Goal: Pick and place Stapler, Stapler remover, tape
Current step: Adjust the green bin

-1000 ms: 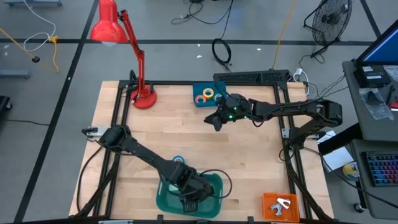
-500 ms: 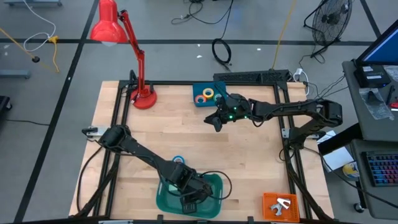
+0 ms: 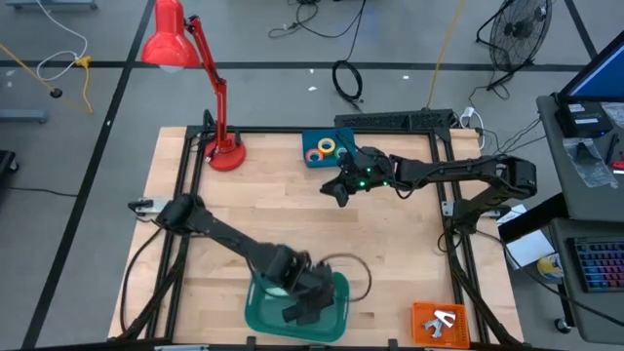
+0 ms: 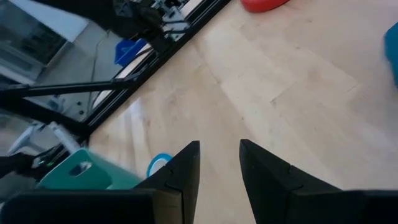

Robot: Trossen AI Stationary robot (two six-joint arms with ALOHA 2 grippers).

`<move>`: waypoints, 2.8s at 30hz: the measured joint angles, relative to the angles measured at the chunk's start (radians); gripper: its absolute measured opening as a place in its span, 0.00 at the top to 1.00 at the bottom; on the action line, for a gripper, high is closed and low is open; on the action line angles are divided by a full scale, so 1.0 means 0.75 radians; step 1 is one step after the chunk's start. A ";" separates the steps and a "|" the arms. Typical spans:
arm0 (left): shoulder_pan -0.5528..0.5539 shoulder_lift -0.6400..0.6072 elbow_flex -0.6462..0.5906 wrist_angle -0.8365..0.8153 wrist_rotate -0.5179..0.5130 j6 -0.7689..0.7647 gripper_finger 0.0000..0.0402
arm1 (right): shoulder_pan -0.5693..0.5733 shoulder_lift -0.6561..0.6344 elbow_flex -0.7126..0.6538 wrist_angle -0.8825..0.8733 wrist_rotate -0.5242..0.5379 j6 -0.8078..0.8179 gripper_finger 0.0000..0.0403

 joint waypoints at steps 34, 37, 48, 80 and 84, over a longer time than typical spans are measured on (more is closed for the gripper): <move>0.302 -0.125 -0.158 -0.412 0.067 0.664 0.67 | 0.105 0.001 0.000 -0.426 -0.126 -0.011 0.98; 0.296 -0.117 -0.164 -0.373 0.096 0.642 0.60 | 0.105 0.001 0.000 -0.479 -0.127 -0.052 0.99; 0.246 -0.107 -0.162 -0.210 0.173 0.333 0.53 | 0.105 0.001 0.000 -0.578 -0.131 -0.205 1.00; 0.137 -0.049 -0.407 -0.190 0.111 0.094 0.80 | 0.114 0.001 0.000 -0.652 -0.271 -0.280 0.99; 0.094 -0.050 -0.433 -0.200 0.139 0.094 0.97 | 0.114 0.001 0.000 -0.650 -0.271 -0.280 0.99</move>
